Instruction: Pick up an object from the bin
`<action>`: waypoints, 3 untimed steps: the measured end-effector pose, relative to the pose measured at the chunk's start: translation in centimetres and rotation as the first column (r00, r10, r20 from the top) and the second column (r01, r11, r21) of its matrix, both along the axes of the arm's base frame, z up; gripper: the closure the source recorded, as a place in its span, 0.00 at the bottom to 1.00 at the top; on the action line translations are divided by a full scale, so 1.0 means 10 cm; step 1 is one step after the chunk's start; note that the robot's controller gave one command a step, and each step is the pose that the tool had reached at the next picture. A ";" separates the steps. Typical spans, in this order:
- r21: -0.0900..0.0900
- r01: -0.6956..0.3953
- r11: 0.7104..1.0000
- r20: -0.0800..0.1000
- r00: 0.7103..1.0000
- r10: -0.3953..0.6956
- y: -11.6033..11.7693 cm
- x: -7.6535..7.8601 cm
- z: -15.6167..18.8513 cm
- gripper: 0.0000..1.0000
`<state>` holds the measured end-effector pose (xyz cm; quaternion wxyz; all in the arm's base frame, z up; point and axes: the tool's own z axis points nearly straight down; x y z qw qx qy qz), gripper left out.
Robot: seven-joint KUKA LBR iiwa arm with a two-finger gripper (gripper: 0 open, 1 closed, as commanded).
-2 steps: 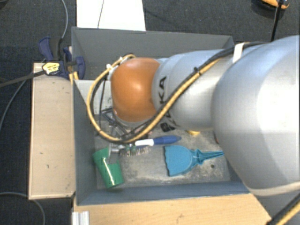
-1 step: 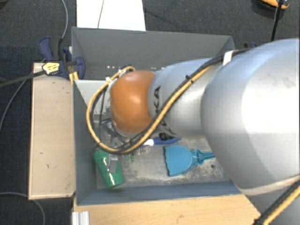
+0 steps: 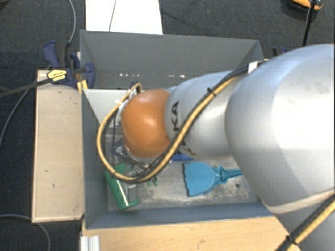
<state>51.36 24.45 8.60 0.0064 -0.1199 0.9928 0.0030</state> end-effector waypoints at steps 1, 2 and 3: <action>0.000 -0.132 0.991 -0.003 0.991 0.132 -0.30 0.05 -0.04 0.00; -0.006 -0.398 0.917 0.001 0.917 0.398 -0.71 0.21 0.02 0.00; -0.004 -0.363 0.932 0.002 0.932 0.363 -0.85 0.23 0.07 0.00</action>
Offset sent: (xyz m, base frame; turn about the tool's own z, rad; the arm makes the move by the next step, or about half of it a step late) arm 0.0288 -0.0849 0.0090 -0.4438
